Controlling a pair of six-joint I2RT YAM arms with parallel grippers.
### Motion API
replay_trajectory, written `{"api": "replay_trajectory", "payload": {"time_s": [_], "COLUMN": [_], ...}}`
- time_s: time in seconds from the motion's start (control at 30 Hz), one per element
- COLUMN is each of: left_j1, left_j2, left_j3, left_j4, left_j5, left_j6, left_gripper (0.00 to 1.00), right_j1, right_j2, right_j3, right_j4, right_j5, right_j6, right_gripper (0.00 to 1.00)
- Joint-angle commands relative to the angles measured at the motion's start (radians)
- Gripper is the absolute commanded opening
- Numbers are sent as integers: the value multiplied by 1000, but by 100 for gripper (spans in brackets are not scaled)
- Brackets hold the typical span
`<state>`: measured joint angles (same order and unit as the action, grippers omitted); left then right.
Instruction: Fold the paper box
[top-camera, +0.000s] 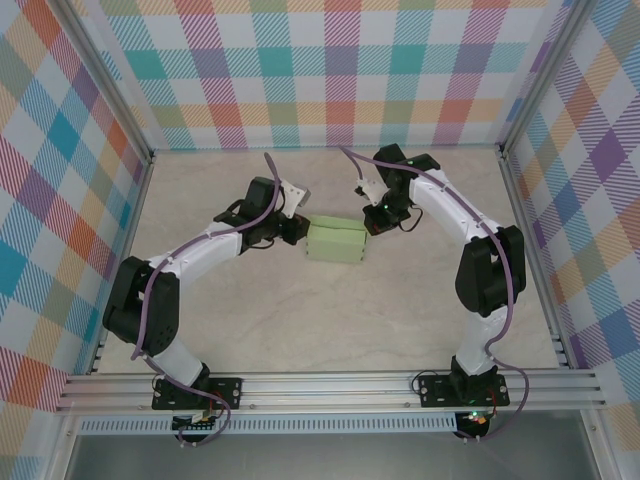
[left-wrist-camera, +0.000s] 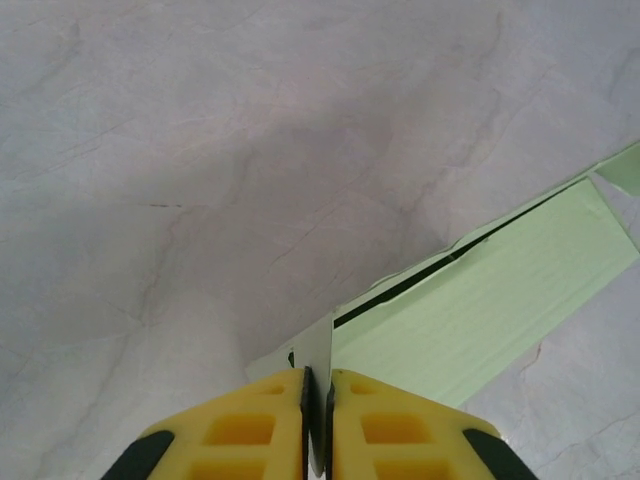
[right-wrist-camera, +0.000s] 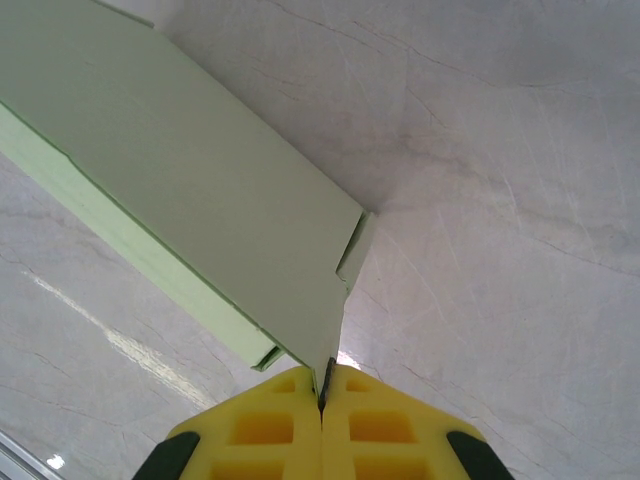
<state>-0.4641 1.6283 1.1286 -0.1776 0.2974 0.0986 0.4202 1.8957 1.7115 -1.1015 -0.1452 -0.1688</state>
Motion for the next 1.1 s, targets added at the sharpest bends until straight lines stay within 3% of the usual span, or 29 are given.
{"api": "replay_trajectory", "payload": {"time_s": [0.0, 0.23, 0.4, 0.57, 0.7, 1.07], "left_j1": [-15, -47, -81, -117, -145, -171], "left_j2": [-7, 2, -5, -42, -76, -98], "left_j3": [23, -12, -37, -91, -145, -206], "left_j4": [-18, 47, 87, 147, 204, 264], "left_j5": [40, 16, -47, -181, -246, -268], "left_j6": [-8, -99, -180, -273, -325, -382], "left_gripper": [11, 7, 5, 3, 2, 2], "right_j1": [6, 30, 81, 133, 134, 134], "right_j2": [9, -50, -80, -130, -144, -130], "right_j3": [33, -46, -85, -181, -220, -176], "right_j4": [-10, 118, 168, 272, 310, 331], "right_j5": [15, -57, 41, 117, 141, 144], "right_j6": [50, 304, 407, 529, 567, 641], "right_gripper": [5, 6, 6, 6, 6, 8]}}
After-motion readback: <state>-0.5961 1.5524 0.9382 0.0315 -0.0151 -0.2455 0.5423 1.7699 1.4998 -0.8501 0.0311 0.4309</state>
